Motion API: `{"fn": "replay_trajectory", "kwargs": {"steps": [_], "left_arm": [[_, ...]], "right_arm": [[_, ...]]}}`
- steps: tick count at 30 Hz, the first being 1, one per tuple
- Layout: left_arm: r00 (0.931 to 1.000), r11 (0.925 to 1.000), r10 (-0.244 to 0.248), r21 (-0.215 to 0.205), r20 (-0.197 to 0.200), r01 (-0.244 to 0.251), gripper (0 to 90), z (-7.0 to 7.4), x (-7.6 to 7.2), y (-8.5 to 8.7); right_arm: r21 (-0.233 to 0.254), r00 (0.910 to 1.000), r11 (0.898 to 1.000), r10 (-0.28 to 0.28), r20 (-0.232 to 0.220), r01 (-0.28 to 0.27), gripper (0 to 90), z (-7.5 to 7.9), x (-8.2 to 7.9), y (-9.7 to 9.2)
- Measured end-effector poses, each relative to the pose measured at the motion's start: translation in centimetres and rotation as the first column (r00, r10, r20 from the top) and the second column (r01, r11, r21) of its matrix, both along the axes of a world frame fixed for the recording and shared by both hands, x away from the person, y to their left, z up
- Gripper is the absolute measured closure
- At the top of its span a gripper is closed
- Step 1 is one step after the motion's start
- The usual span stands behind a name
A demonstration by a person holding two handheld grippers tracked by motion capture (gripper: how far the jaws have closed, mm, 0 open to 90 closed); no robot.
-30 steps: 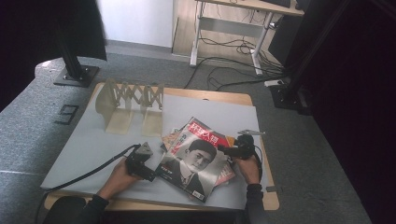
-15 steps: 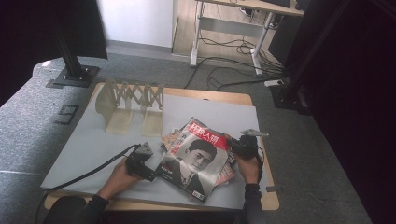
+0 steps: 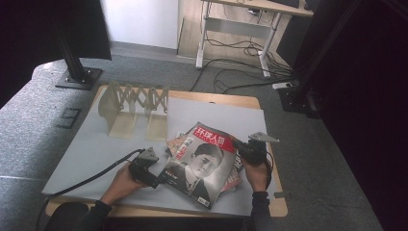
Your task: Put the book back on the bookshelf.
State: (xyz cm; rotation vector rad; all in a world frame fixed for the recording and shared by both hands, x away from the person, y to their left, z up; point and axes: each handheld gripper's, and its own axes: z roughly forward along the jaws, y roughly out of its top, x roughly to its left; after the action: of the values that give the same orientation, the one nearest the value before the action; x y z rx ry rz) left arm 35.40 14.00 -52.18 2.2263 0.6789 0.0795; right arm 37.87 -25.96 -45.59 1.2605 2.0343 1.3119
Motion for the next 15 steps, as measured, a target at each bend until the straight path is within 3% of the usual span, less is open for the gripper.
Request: {"fn": "replay_trajectory", "kwargs": {"steps": [7,13,15], "left_arm": [[1.0,1.0,0.007,-0.006,0.004,-0.007,7.7,0.3,0.0,0.0],[0.9997,0.9995,0.024,-0.021,0.003,-0.024,14.4,0.7,0.1,0.1],[0.9997,0.9984,0.024,-0.052,-0.004,-0.024,14.6,1.2,0.1,0.3]], "right_arm": [[0.04,0.9996,0.999,0.026,0.009,-0.026,83.6,1.0,-0.5,0.1],[0.002,0.998,0.999,0.047,0.043,-0.047,83.5,2.4,-1.3,1.1],[-0.007,0.9972,0.999,0.054,0.051,-0.053,83.4,2.9,-1.6,1.4]]}}
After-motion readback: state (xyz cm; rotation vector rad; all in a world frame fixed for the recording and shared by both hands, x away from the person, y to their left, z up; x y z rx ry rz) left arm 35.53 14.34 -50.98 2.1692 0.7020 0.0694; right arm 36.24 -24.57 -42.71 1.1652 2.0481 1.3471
